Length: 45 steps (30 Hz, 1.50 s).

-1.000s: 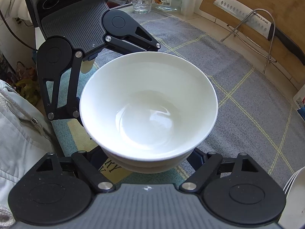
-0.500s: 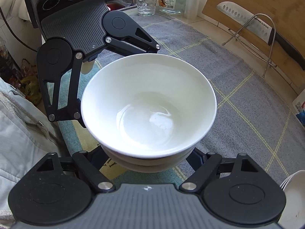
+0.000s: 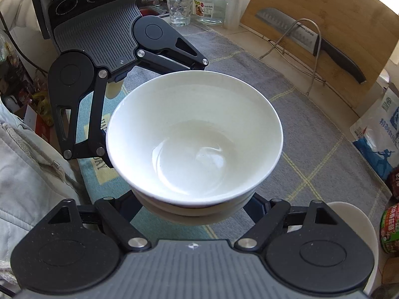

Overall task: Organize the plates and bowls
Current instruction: 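Carry the bowl stack with both tools over the flower-print plate stack, then lower the bowl stack onto the plates and open both tools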

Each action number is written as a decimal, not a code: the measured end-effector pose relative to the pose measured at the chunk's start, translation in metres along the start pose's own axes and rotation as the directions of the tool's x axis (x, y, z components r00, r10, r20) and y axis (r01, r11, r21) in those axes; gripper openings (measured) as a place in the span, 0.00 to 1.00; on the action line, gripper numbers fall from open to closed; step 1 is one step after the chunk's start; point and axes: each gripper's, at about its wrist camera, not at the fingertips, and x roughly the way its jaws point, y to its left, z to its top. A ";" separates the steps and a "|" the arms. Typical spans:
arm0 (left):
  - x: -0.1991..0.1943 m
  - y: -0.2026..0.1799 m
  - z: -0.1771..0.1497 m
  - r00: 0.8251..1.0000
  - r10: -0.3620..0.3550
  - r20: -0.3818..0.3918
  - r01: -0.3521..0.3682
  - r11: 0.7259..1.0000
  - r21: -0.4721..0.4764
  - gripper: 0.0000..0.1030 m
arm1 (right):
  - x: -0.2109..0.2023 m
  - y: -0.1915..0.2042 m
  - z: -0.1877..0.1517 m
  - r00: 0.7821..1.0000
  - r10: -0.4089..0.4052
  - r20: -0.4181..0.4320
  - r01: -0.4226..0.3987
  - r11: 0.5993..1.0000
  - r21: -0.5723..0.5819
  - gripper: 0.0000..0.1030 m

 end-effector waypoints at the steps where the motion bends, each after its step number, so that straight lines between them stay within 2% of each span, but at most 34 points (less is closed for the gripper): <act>1: 0.005 0.001 0.007 1.000 0.001 0.006 -0.001 1.000 0.004 0.83 | -0.005 -0.006 -0.005 1.000 -0.005 0.001 0.005 1.000 0.000 0.86; 11: 0.067 0.012 0.073 0.999 0.003 0.054 -0.006 0.998 0.060 0.83 | -0.048 -0.070 -0.055 0.997 -0.075 0.006 0.075 0.997 0.013 0.86; 20: 0.121 0.017 0.106 0.999 -0.028 0.040 0.025 0.996 0.081 0.83 | -0.056 -0.119 -0.100 0.996 -0.091 -0.011 0.092 0.993 0.071 0.86; 28: 0.139 0.025 0.115 0.999 -0.026 0.028 0.024 0.998 0.061 0.83 | -0.053 -0.139 -0.116 0.996 -0.084 -0.005 0.084 0.990 0.116 0.86; 42: 0.144 0.026 0.113 1.000 0.002 0.014 -0.003 0.999 0.033 0.83 | -0.047 -0.141 -0.118 0.994 -0.107 0.000 0.106 0.990 0.091 0.86; 44: 0.143 0.022 0.112 1.000 0.019 0.018 -0.020 0.999 0.042 0.83 | -0.047 -0.140 -0.118 0.994 -0.109 -0.002 0.109 0.990 0.092 0.87; 45: 0.143 0.020 0.112 0.999 0.030 0.021 -0.031 0.999 0.044 0.84 | -0.047 -0.140 -0.118 0.994 -0.111 -0.002 0.111 0.989 0.096 0.91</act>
